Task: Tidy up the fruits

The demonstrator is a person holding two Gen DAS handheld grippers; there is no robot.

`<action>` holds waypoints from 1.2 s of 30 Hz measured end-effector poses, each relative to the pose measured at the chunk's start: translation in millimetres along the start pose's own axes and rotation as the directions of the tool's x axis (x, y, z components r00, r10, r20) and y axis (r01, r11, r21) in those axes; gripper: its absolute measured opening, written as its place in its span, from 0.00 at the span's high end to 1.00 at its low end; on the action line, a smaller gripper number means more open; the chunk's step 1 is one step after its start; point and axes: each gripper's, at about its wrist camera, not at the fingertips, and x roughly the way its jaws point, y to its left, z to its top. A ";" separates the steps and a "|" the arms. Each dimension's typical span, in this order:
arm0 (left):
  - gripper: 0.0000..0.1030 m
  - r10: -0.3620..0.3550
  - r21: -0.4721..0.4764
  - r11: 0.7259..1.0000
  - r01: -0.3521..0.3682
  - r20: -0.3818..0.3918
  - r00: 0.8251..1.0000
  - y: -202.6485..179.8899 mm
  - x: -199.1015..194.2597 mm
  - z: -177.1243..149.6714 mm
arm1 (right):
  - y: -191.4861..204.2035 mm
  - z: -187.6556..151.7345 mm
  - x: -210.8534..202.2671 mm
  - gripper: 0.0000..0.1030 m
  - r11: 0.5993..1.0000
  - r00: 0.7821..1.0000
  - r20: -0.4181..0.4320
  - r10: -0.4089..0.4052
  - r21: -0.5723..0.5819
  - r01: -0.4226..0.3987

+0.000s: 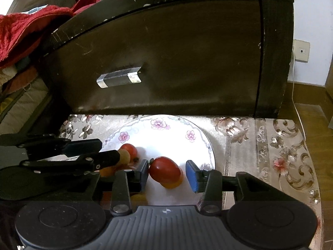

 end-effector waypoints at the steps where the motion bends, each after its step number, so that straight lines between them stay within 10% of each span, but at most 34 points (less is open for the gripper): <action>1: 0.65 0.000 -0.004 1.000 0.000 0.003 1.000 0.5 -2.7 -0.8 | 0.3 0.1 -1.3 0.63 1.000 1.000 0.001 0.003 0.001 -0.003; 36: 0.00 0.197 -0.139 0.972 -0.191 0.028 0.980 -11.6 -102.7 -77.6 | 28.6 -58.5 -92.1 0.49 1.000 1.000 0.004 -0.019 -0.006 0.019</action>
